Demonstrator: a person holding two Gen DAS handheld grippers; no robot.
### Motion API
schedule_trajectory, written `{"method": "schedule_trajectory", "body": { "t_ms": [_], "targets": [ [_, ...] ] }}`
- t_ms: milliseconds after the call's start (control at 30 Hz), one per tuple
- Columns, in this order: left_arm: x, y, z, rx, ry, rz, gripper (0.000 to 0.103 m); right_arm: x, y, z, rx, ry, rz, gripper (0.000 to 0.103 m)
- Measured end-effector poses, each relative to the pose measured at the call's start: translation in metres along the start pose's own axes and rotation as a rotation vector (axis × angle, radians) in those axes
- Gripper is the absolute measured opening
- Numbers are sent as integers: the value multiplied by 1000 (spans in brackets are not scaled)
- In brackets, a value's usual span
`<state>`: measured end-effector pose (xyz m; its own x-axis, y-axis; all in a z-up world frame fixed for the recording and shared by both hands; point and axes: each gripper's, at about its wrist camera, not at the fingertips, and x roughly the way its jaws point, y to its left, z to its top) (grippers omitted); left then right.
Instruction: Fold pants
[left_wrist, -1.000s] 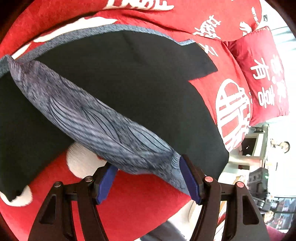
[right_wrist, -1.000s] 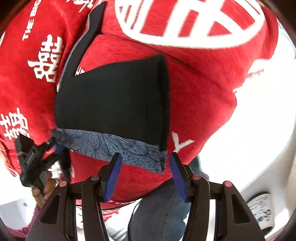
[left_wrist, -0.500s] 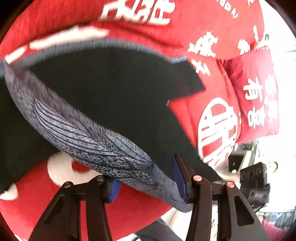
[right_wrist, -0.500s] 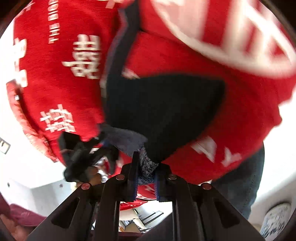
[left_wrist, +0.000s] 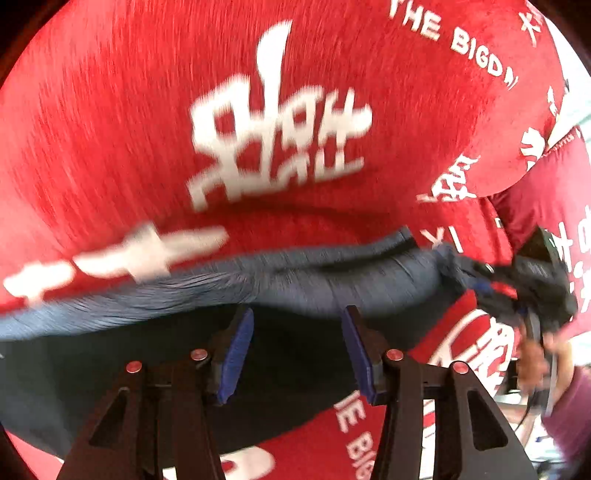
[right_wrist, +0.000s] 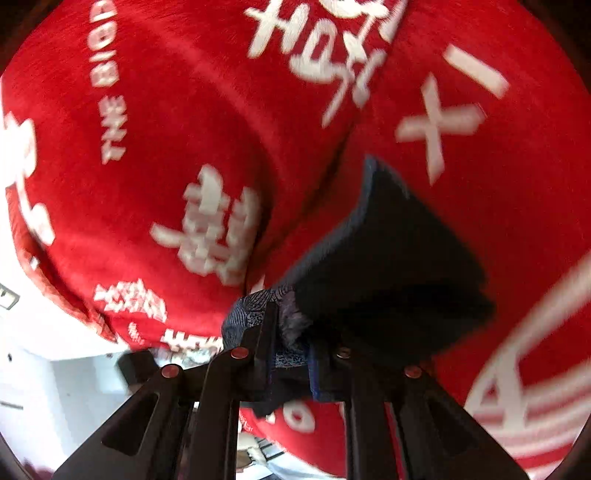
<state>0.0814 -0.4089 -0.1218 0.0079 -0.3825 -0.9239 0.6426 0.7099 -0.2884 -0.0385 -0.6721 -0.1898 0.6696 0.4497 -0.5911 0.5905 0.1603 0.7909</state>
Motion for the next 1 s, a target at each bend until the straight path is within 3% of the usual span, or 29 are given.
{"method": "schedule_trajectory", "body": {
  "t_ms": [33,67,100,133,167,200,267,367,433,533,600,667,700,767,867,933,1000],
  "targets": [
    [-9,2,2,9,-24,14,56,6,-2,14,19,-4,-25,20],
    [-15,5,2,7,-44,30,74,11,-4,23,33,-3,-46,23],
    [-19,9,2,-1,-59,45,80,17,-6,30,41,7,-67,35],
    [-20,13,0,-7,-65,57,81,22,-3,37,39,17,-103,60],
    [-16,16,-2,-11,-53,71,81,23,1,39,20,13,-138,70],
    [-9,21,-6,-18,-24,98,81,21,7,40,-5,-5,-150,75],
    [11,34,-21,-50,31,172,81,7,19,31,-72,-51,-146,75],
    [38,50,-39,-86,92,280,81,-11,11,5,-83,-75,-183,68],
    [50,60,-51,-120,113,309,81,-13,-10,-11,-48,-52,-222,58],
    [65,70,-61,-150,138,334,81,-8,-51,-22,43,-33,-214,56],
    [70,74,-65,-155,137,333,81,0,-70,-19,96,-57,-158,55],
    [72,75,-65,-148,131,337,81,11,-83,-12,171,-86,-76,39],
    [72,74,-64,-143,139,341,81,14,-84,-8,198,-88,-71,14],
    [68,72,-62,-136,144,337,81,9,-72,-6,177,-98,-42,13],
    [69,71,-66,-127,149,330,81,-16,-36,-9,28,-113,-60,12],
    [75,71,-70,-132,148,341,83,-20,-35,-11,-2,-100,-113,12],
    [76,71,-70,-131,139,358,85,-8,-55,-8,20,-49,-238,17]
  ]
}}
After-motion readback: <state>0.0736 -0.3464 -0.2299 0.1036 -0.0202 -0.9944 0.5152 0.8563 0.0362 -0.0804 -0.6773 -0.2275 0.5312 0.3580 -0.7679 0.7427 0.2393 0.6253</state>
